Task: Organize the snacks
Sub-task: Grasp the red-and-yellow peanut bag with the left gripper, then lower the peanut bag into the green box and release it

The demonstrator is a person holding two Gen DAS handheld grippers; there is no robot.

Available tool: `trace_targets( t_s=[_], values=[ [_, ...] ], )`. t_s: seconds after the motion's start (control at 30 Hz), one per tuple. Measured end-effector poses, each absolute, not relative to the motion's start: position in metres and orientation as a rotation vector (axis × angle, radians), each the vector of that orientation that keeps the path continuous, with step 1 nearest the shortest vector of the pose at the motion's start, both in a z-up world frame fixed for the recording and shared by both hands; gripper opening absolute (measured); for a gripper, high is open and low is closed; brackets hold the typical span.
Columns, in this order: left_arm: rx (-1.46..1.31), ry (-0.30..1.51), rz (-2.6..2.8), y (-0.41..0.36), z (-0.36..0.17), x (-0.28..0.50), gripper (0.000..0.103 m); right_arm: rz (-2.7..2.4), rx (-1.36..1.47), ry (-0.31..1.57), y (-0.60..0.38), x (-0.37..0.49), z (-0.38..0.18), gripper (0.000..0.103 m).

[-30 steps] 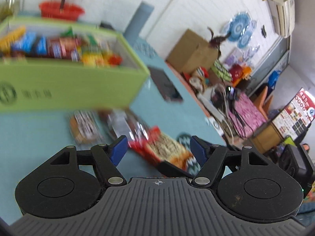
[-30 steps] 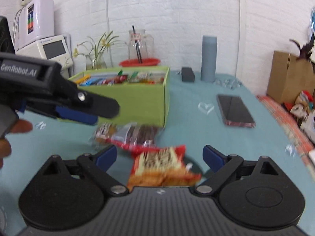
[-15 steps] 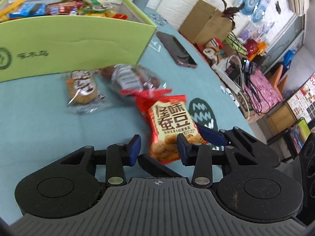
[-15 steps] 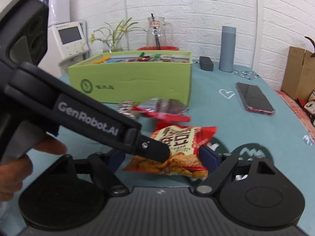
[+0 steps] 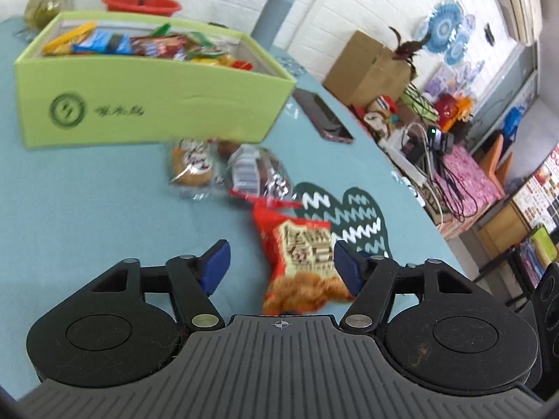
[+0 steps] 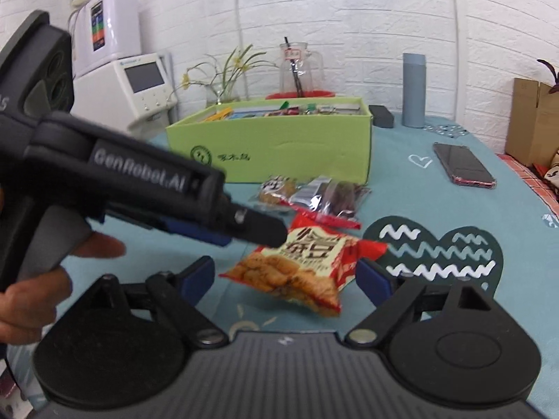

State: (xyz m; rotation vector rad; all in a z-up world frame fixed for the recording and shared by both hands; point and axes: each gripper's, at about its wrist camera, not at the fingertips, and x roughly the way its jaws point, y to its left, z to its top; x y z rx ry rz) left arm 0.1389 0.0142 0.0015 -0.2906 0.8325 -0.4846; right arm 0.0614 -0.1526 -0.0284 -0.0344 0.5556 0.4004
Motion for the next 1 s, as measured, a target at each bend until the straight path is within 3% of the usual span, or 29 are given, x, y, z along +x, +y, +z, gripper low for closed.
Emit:
trace_targets(
  t_s=[0.13,0.27,0.37,0.43,0.7,1.0],
  values=[
    [-0.274,0.922,-0.533,0.0,-0.014,0.165,0.043,0.385,-0.03,0.585,-0.152,0.072,-0.035,0.089],
    [-0.301,0.951,-0.573,-0.002,-0.025,0.17,0.047,0.395,0.015,0.617,-0.154,0.086,-0.04,0.089],
    [-0.347,0.964,-0.614,0.003,-0.029,0.171,0.031,0.415,0.021,0.626,-0.154,0.089,-0.043,0.086],
    [-0.37,0.966,-0.631,0.007,-0.031,0.167,0.02,0.421,0.015,0.631,-0.152,0.085,-0.043,0.075],
    [-0.292,0.86,-0.545,0.018,0.001,0.142,0.018,0.463,0.009,0.579,-0.135,0.082,-0.024,0.07],
    [-0.319,0.674,-0.431,0.077,0.066,0.199,0.019,0.572,-0.05,0.413,-0.079,0.155,0.028,0.07]
  ],
)
